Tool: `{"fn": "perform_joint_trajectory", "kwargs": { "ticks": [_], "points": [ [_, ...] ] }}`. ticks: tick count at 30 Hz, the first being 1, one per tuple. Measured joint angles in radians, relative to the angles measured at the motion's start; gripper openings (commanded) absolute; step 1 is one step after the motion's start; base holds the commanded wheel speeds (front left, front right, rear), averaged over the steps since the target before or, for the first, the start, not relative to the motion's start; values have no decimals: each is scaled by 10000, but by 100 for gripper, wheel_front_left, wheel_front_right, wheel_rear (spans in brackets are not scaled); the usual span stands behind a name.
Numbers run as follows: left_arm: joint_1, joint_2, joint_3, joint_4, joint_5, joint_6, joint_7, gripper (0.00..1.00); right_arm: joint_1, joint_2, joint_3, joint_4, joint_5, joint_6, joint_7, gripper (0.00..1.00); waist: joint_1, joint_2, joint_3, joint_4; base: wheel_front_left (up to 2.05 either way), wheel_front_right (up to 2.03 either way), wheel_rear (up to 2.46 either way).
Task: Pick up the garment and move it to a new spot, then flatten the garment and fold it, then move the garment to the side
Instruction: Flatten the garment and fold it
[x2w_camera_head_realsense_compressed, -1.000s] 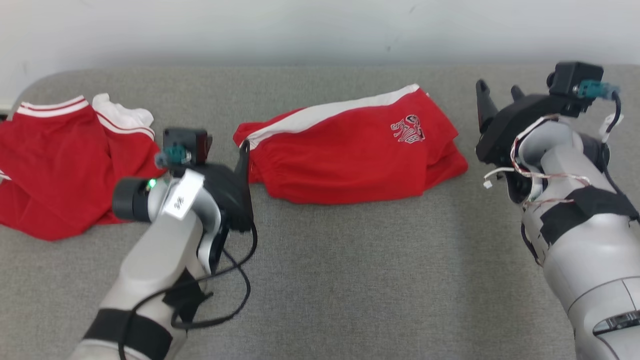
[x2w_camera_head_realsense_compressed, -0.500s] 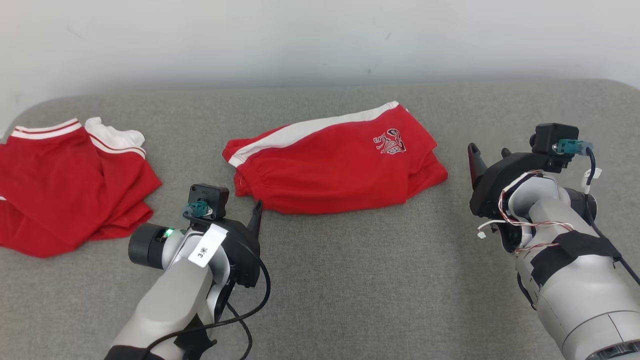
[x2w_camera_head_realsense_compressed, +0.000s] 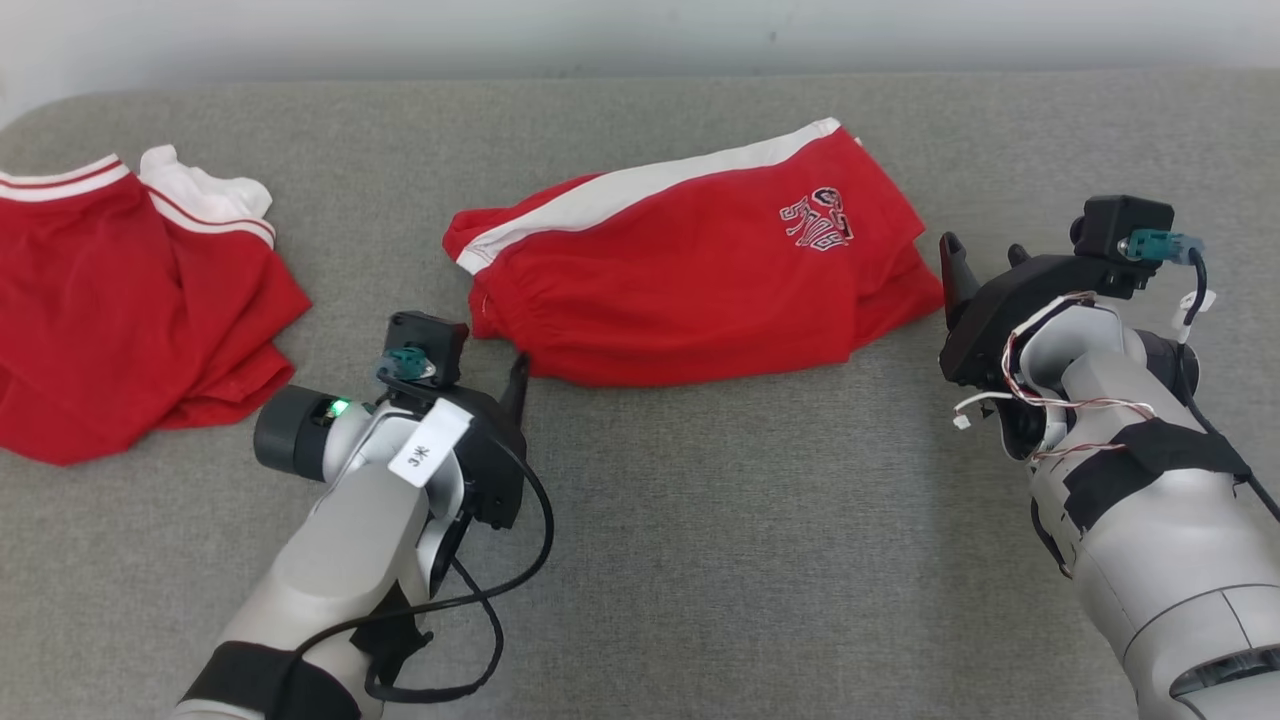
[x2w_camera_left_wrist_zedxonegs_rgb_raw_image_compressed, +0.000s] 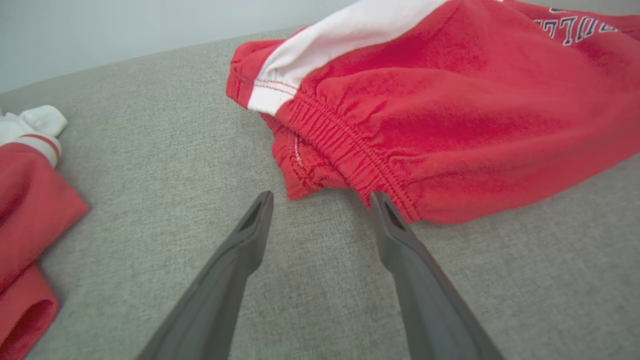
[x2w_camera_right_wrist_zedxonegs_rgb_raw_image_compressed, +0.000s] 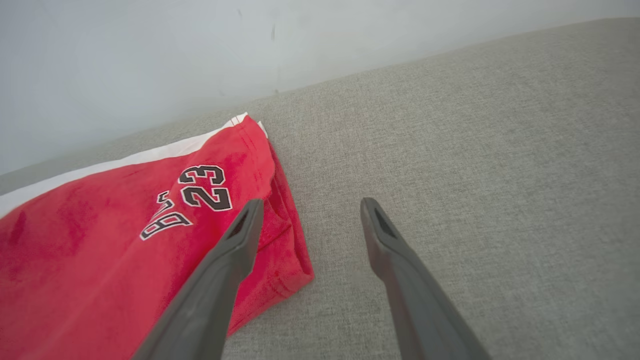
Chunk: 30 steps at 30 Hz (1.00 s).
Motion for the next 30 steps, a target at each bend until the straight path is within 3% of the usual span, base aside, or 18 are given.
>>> {"fn": "perform_joint_trajectory", "kwargs": {
  "ticks": [6, 10, 12, 13, 24, 28, 30],
  "points": [
    [7, -12, -290, 71, 188, -343, 84, 100, -176, 23, -4, 247, 109, -56, 102, 100, 0, 1, 272, 254, 0, 0, 0],
    [4, -19, -364, 77, 188, -472, 84, 100, -348, 29, 46, 376, 117, -188, 244, 79, 0, 1, 397, 357, 0, 0, 0],
    [3, -19, -385, 71, 188, -508, 75, 100, -368, 29, 67, 431, 121, -190, 282, 57, 0, 1, 419, 379, 0, 0, 0],
    [2, -19, -401, 67, 188, -514, 36, 100, -384, 31, 94, 495, 121, -194, 326, 55, 0, 1, 437, 397, 0, 0, 0],
    [-9, -21, -617, -744, -309, -953, -157, 100, -424, 44, 153, 713, 161, -330, 445, 67, 0, 1, 520, 427, 0, 0, 0],
    [-3, -27, -844, -1066, -451, -1026, -196, 100, -458, 44, 155, 742, 174, -405, 451, 65, 0, 1, 565, 404, 0, 0, 0],
    [-5, -19, -894, -1072, -460, -1026, -167, 100, -503, 44, 171, 767, 174, -407, 454, 60, 0, 1, 594, 394, 0, 0, 0]
  ]
}}
